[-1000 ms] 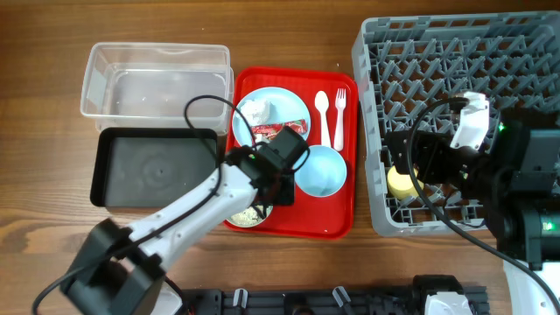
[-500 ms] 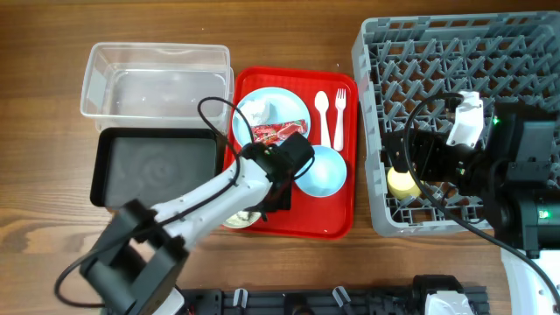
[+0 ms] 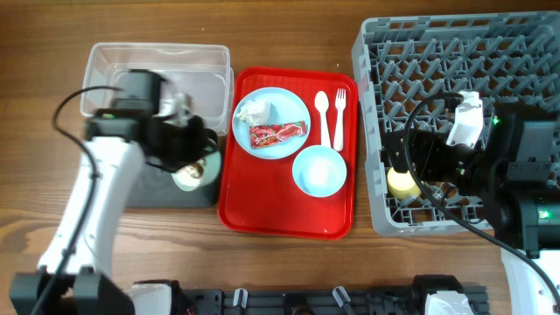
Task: Sort waste into correct bins and load items into the dishwasher rack
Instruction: 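Tip the green bowl over the black tray to dump the rice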
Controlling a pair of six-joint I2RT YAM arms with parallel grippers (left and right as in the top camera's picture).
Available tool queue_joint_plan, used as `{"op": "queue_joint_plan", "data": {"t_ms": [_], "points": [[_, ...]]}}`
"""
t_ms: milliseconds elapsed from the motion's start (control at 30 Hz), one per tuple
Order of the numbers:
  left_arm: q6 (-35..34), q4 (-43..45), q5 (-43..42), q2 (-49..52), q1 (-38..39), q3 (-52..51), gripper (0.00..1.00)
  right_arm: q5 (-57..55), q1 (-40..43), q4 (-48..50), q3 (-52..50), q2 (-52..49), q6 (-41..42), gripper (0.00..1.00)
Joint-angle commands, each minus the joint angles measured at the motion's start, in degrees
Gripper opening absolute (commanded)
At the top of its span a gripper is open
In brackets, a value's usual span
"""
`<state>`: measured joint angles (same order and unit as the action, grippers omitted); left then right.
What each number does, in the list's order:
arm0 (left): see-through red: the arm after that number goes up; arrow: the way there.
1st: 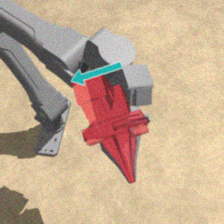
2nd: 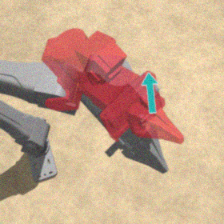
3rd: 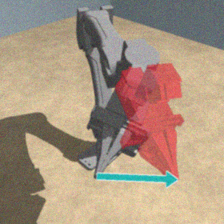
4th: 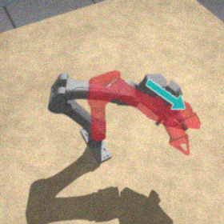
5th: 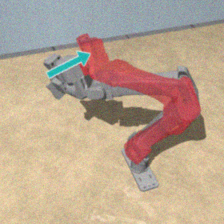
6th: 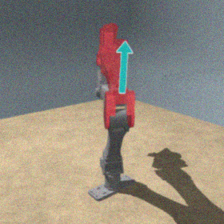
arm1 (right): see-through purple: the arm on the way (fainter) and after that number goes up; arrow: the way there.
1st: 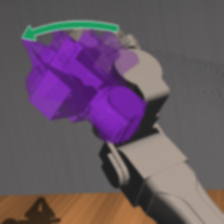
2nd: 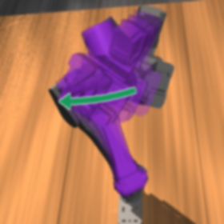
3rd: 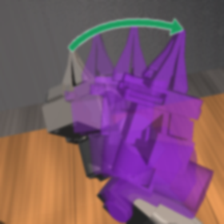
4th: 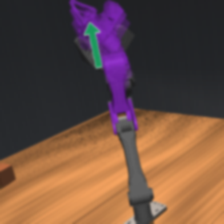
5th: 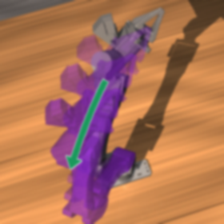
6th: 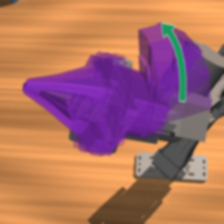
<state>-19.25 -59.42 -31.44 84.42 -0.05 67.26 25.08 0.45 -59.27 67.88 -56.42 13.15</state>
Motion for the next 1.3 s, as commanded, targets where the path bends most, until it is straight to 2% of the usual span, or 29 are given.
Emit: {"op": "queue_joint_plan", "data": {"t_ms": [0, 300, 500, 567, 600, 633, 700, 767, 833, 867, 900, 967, 1033, 1100, 1133, 1167, 1200, 1233, 1267], "points": [[13.5, -2.0, -23.6, 6.2, -9.9, 0.2, 0.04, 0.9, 0.2, -0.2, 0.8, 0.0, -1.0, 0.92], [25.3, -7.7, -43.6, 20.4, -17.5, -2.0, 0.04, 0.9, 0.2, -0.1, 0.8, 0.0, -0.3, 0.92], [25.3, -9.3, -45.0, 21.1, -22.1, -2.0, 0.04, 0.9, 0.2, 0.0, 0.8, 0.0, -0.2, 0.92], [27.5, -8.3, -44.8, 21.1, -22.9, -2.0, 0.08, 0.9, 0.2, 0.1, 0.8, 0.0, 0.5, 0.92], [26.0, -7.3, -43.5, 21.4, -23.3, -2.0, 0.05, 0.9, 0.2, 0.1, 0.8, 0.0, 0.5, 0.92], [24.9, -11.1, -44.4, 21.4, -23.5, -2.1, 0.04, 0.9, 0.2, 0.1, 0.8, 0.0, 0.5, 0.92], [31.9, -12.7, -47.1, 21.2, -23.5, -2.1, 0.04, 0.9, 0.2, -0.1, 0.8, 0.0, 0.4, 0.92], [29.5, -14.8, -46.1, 21.4, -23.6, -2.1, 0.04, 0.9, 0.2, 0.1, 0.8, 0.0, 0.5, 0.92], [37.3, -17.3, -49.4, 21.2, -23.1, -2.1, 0.04, 0.9, 0.2, -0.1, 0.8, 0.0, 0.3, 0.92], [35.9, -15.4, -48.3, 21.3, -23.2, -2.1, 0.04, 0.9, 0.2, -0.1, 0.8, 0.0, 0.4, 0.92], [32.9, -17.9, -48.2, 21.4, -23.2, -2.1, 0.04, 0.9, 0.2, 0.1, 0.8, 0.0, 0.4, 0.93], [40.1, -18.5, -50.0, 20.9, -22.9, -2.1, 0.04, 0.9, 0.2, -0.1, 0.8, 0.0, 0.4, 0.92], [35.8, -18.1, -48.0, 21.0, -23.1, -2.1, 0.04, 0.9, 0.2, -0.1, 0.8, 0.0, 0.4, 0.93], [41.2, -18.0, -49.7, 20.5, -22.8, -2.1, 0.04, 0.9, 0.2, -0.3, 0.8, 0.0, 0.4, 0.93], [40.0, -15.1, -48.4, 20.5, -22.8, -2.1, 0.04, 0.9, 0.2, -0.3, 0.8, 0.0, 0.4, 0.93], [34.0, -13.9, -46.6, 20.5, -23.0, -2.1, 0.04, 0.9, 0.2, -0.3, 0.8, 0.0, 0.4, 0.93], [34.0, -16.0, -47.2, 20.5, -22.9, -2.1, 0.04, 0.9, 0.2, -0.4, 0.8, 0.0, 0.4, 0.93], [40.7, -17.9, -48.8, 19.5, -22.5, -2.1, 0.04, 0.9, 0.2, -0.8, 0.8, 0.0, 0.3, 0.93], [41.2, -15.8, -47.1, 19.1, -22.3, -2.1, 0.04, 0.9, 0.2, -1.0, 0.8, 0.0, 0.3, 0.93]]}}
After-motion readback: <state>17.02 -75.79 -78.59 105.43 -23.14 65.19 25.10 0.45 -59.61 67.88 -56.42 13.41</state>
